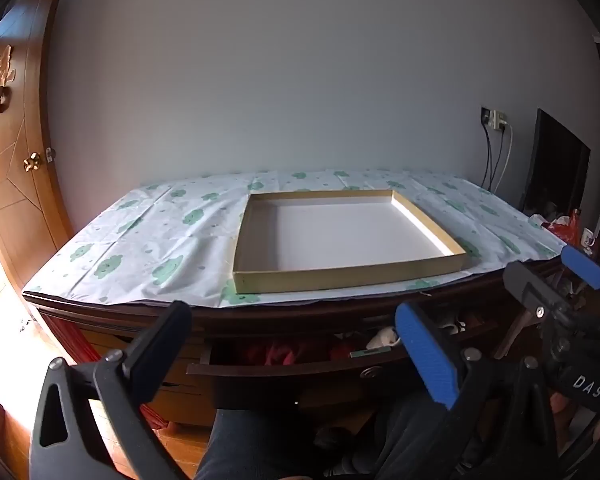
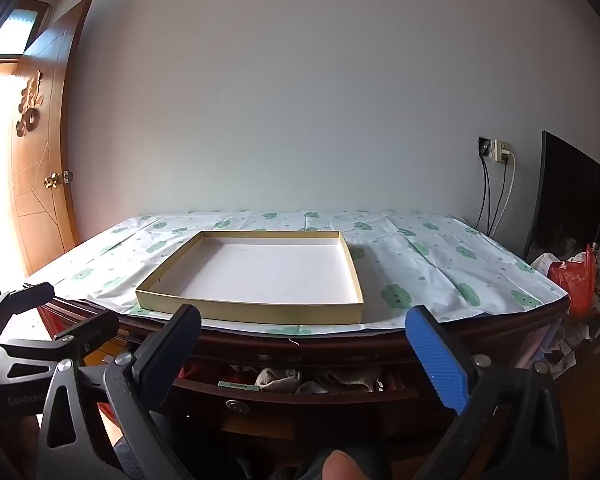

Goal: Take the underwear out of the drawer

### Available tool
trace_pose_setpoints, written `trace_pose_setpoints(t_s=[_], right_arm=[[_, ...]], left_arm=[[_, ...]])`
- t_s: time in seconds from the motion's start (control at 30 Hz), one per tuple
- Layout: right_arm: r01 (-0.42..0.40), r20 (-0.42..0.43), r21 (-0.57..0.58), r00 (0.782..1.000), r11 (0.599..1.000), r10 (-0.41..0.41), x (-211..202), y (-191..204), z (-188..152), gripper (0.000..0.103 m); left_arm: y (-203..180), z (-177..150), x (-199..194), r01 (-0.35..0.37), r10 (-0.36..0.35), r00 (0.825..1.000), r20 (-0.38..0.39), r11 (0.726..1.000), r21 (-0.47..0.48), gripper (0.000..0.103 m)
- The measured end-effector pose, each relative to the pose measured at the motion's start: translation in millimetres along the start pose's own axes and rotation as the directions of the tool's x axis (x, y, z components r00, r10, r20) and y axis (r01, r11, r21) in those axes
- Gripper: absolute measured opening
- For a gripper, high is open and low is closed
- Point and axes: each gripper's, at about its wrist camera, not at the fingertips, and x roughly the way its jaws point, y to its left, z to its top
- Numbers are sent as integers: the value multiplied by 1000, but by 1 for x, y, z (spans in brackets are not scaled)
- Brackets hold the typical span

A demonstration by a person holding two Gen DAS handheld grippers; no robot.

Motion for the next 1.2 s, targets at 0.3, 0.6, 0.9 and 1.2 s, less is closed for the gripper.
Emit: trace_pose_setpoints(t_s=[0.3, 0.6, 0.9, 1.2], right_arm=[[-1, -3, 0, 1000, 1000, 1, 1, 2, 0, 103], [-3, -10, 3, 1000, 1000, 3, 3, 1, -2, 103], [-4, -17, 3, 1000, 1000, 4, 6, 1, -3, 103], [-5, -19, 3, 1000, 1000, 5, 6, 1, -3, 103]], left_arm=[[-4, -2, 0, 16, -16, 1000, 5, 1000, -9, 103], [-4, -3, 2, 17, -17, 1000, 5, 1000, -9, 103], [0, -2, 2, 15, -15, 1000, 8, 1000, -12, 103], [3, 1, 3, 12, -12, 1000, 13, 1000, -10, 103]])
